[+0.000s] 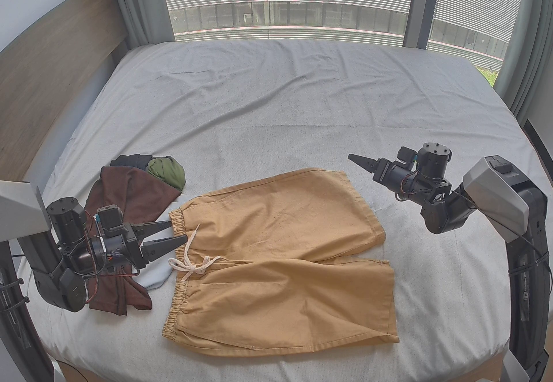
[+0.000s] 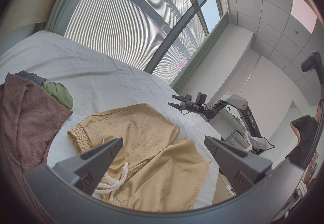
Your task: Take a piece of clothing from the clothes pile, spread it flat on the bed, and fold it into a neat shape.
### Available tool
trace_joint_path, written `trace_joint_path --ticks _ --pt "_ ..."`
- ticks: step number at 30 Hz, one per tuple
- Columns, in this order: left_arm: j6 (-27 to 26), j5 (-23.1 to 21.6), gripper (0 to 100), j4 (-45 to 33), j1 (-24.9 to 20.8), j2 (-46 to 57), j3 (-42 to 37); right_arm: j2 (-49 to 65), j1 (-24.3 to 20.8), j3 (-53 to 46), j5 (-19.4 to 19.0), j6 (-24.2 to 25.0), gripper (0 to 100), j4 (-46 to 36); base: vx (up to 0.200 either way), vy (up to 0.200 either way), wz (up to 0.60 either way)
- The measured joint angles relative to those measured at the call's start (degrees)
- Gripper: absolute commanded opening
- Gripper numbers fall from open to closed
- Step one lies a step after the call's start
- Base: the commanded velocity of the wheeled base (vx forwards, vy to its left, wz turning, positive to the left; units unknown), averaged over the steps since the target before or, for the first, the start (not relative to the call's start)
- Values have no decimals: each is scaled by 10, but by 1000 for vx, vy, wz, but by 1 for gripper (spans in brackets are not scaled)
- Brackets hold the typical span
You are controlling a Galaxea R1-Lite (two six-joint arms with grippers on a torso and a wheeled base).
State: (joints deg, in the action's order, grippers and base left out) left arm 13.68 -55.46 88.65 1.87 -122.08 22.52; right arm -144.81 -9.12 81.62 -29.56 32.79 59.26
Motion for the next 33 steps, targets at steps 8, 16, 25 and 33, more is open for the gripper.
trace_joint_path --ticks 8,16,25,33 --pt "0 0 100 0 2 2 -7 41 19 -108 0 -3 100 46 0 0 0" --pt "-10 0 100 0 4 3 -24 94 29 -269 1 -47 100 111 0 0 0" --pt "-24 0 100 0 13 3 -48 119 45 -436 1 -96 100 177 0 0 0" --pt "-28 0 100 -1 16 1 -54 113 51 -520 1 -103 100 190 0 0 0"
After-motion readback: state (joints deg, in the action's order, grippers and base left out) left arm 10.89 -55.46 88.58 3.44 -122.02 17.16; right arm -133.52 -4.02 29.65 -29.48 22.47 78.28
